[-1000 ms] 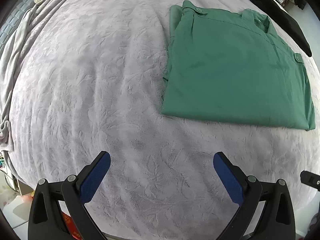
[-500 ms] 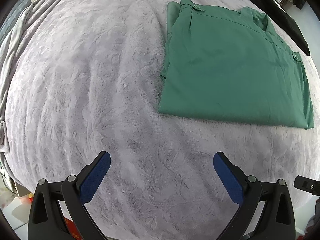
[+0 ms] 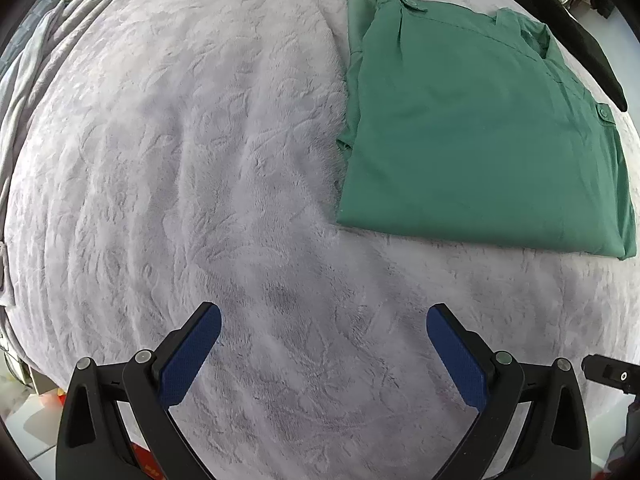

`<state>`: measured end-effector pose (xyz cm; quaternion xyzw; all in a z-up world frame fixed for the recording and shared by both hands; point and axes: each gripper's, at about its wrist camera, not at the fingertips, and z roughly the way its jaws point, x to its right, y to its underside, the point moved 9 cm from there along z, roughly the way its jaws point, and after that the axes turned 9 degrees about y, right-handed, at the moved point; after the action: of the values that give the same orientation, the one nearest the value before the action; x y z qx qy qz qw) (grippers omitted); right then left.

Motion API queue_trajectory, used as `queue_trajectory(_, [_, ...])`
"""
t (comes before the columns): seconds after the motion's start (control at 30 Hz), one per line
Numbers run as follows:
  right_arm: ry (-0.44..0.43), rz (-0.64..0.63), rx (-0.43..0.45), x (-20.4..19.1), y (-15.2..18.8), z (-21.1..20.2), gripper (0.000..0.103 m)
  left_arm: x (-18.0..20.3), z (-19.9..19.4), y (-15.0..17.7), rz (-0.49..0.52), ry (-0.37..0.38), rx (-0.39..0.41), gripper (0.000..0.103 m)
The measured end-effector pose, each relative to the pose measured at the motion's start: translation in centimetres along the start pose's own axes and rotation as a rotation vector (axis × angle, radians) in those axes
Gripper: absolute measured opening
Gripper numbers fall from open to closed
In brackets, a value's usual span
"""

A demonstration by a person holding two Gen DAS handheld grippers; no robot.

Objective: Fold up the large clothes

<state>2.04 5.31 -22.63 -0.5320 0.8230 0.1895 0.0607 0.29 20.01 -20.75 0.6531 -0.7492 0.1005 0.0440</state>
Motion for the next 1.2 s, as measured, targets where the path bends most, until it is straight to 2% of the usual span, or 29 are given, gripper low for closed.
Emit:
queue_trajectory(0.17, [-0.102, 0.029, 0.023, -1.8, -1.4, 0.7, 0.103, -0.4, 0.9, -0.5, 0.000, 0.013, 0.002, 0.103])
queue_trajectory(0.37, [-0.314, 0.083, 0.030, -5.7, -3.9, 1.4, 0.103, -1.8, 1.1, -2.0, -0.049, 0.089, 0.021, 0.103])
queue_trajectory(0.4, [-0.358, 0.094, 0.034, -6.5, -4.6, 1.6, 0.103, -2.1, 1.0, -2.3, -0.064, 0.108, 0.025, 0.103])
queue_trajectory(0.63, [-0.493, 0.153, 0.030, -10.0, -7.5, 4.3, 0.103, -3.7, 0.9, -4.8, -0.147, 0.280, 0.048, 0.103])
queue_trajectory(0.77, [-0.565, 0.236, 0.079, -10.4, -9.1, 4.6, 0.102, -3.6, 1.5, -6.1, -0.174, 0.392, 0.040, 0.103])
queue_trajectory(0.8, [-0.585, 0.251, 0.085, -10.5, -9.4, 4.4, 0.097, -3.3, 1.6, -6.2, -0.180, 0.411, 0.035, 0.103])
queue_trajectory(0.83, [-0.616, 0.274, 0.082, -10.6, -9.8, 4.2, 0.071, -2.8, 1.7, -6.3, -0.198, 0.439, 0.025, 0.103])
queue_trajectory(0.87, [-0.606, 0.283, 0.075, -10.4, -10.0, 4.2, 0.027, -2.5, 1.9, -6.3, -0.219, 0.462, 0.017, 0.103])
queue_trajectory(0.9, [-0.610, 0.285, 0.079, -10.2, -10.3, 4.0, 0.012, -2.4, 2.3, -6.5, -0.247, 0.497, 0.007, 0.103])
queue_trajectory(0.97, [-0.661, 0.256, 0.111, -10.3, -10.7, 2.3, 0.008, -2.0, 2.8, -6.8, -0.302, 0.585, -0.010, 0.103])
queue_trajectory(1.03, [-0.672, 0.211, 0.150, -10.8, -10.8, 0.3, 0.008, 0.2, 2.7, -6.9, -0.327, 0.670, -0.019, 0.103])
queue_trajectory(1.2, [-0.680, 0.108, 0.211, -11.6, -10.9, -3.7, 0.008, 4.2, 3.8, -10.5, -0.313, 0.836, -0.040, 0.103])
